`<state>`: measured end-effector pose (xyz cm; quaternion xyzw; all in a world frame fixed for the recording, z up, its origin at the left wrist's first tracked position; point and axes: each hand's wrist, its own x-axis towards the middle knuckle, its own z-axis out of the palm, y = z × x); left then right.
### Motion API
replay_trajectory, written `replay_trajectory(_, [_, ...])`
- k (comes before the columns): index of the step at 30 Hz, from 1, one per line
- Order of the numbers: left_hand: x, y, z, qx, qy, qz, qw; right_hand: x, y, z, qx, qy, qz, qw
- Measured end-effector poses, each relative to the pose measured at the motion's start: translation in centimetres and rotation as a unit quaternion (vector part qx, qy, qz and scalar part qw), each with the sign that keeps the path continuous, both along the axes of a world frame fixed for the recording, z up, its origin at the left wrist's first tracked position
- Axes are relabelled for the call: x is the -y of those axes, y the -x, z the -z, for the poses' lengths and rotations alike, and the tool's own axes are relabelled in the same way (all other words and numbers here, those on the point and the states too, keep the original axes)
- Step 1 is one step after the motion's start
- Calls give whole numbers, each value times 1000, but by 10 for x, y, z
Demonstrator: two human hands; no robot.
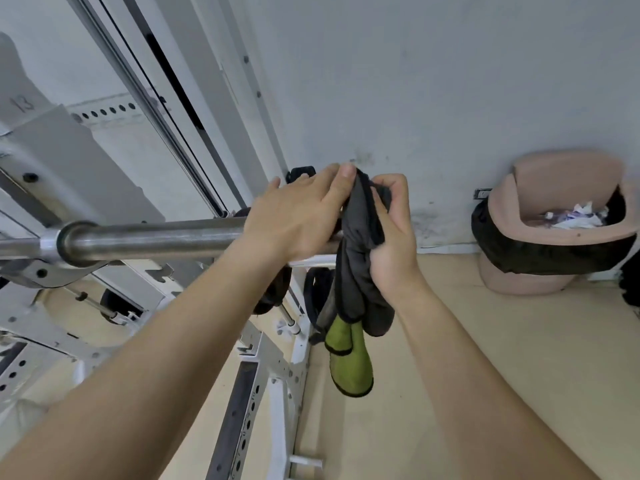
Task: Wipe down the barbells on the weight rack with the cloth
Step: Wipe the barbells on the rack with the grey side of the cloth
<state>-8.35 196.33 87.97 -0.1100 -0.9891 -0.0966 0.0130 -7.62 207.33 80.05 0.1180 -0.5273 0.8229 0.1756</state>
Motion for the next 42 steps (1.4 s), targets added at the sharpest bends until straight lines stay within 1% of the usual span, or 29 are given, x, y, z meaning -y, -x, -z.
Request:
replay_trajectory(1, [0, 9, -3, 50, -29, -18, 998, 1, 0, 0, -9, -12, 7, 1000])
replay_trajectory(2, [-1, 18, -5, 87, -77, -39, 992, 1, -1, 0, -16, -27, 15, 999])
replay_trajectory(3, [-3, 27, -7, 99, -117, -44, 987, 2, -2, 0, -18, -43, 23, 999])
replay_trajectory(4, [-2, 35, -9, 87, -143, -36, 985, 2, -3, -1, -15, -56, 30, 998])
replay_trajectory(5, [0, 40, -13, 58, -175, -27, 983, 1, -5, -3, -8, -64, 32, 997])
replay_trajectory(6, [7, 42, -18, 13, -225, -24, 974, -2, -7, -6, -1, -81, 36, 996])
replay_trajectory(8, [36, 32, -26, -60, -354, -42, 932, -9, -9, -24, 0, -158, 67, 985])
replay_trajectory(9, [56, 20, -27, -95, -393, -57, 913, -11, -7, -38, -12, -196, 91, 976])
replay_trajectory(10, [78, 5, -24, -133, -401, -75, 903, -9, -6, -56, -31, -222, 113, 968])
replay_trajectory(11, [99, -11, -16, -180, -372, -93, 906, -2, -4, -73, -58, -245, 128, 959])
replay_trajectory(13, [132, -41, 10, -298, -258, -104, 913, 30, 1, -101, -113, -320, 142, 930])
replay_trajectory(14, [143, -51, 26, -348, -212, -102, 908, 49, 4, -107, -121, -400, 143, 897])
replay_trajectory(15, [148, -59, 40, -384, -186, -95, 899, 66, 9, -106, -114, -510, 148, 840])
replay_trajectory(16, [152, -67, 51, -409, -176, -84, 891, 79, 12, -98, -89, -624, 154, 761])
replay_trajectory(17, [153, -74, 63, -423, -171, -73, 887, 87, 12, -90, -69, -707, 164, 685])
replay_trajectory(18, [152, -82, 74, -427, -171, -58, 886, 88, 9, -83, -63, -741, 175, 645])
replay_trajectory(20, [145, -100, 93, -419, -185, -28, 888, 86, 0, -78, -81, -746, 203, 629])
replay_trajectory(23, [142, -116, 113, -377, -219, -8, 900, 85, -14, -68, -123, -795, 223, 551])
replay_trajectory(25, [165, -109, 115, -379, -263, -46, 886, 83, -23, -57, -139, -811, 223, 523])
replay_trajectory(28, [230, -80, 103, -407, -302, -169, 846, 82, -28, -37, -194, -790, 284, 507])
replay_trajectory(29, [255, -68, 98, -416, -296, -196, 837, 84, -27, -32, -209, -777, 312, 506])
replay_trajectory(30, [278, -57, 94, -422, -280, -209, 837, 88, -25, -29, -215, -764, 339, 504])
replay_trajectory(31, [298, -46, 91, -423, -254, -210, 844, 92, -22, -27, -213, -754, 362, 505])
replay_trajectory(33, [328, -29, 89, -426, -163, -193, 869, 98, -16, -28, -197, -739, 396, 508])
replay_trajectory(36, [349, -21, 85, -428, -50, -162, 888, 104, -12, -29, -167, -730, 405, 525])
replay_trajectory(39, [359, -21, 63, -388, -12, -138, 911, 107, -11, -29, -149, -723, 416, 531])
replay_trajectory(42, [379, -20, 39, -309, 2, -54, 950, 110, -11, -31, -134, -715, 423, 540])
